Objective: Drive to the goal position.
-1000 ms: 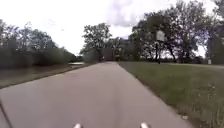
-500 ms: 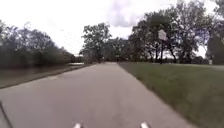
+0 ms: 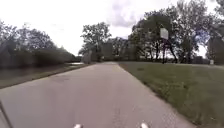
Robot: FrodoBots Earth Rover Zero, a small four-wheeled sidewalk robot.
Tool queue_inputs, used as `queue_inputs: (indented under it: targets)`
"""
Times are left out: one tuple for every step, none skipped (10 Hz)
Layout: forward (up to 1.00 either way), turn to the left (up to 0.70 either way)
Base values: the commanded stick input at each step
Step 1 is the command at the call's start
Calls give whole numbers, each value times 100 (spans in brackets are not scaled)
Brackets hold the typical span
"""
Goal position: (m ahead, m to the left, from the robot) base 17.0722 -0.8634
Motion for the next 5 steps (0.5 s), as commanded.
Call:
queue_inputs:
  targets:
    - [100,0]
    - [100,0]
    - [100,0]
    - [100,0]
    - [100,0]
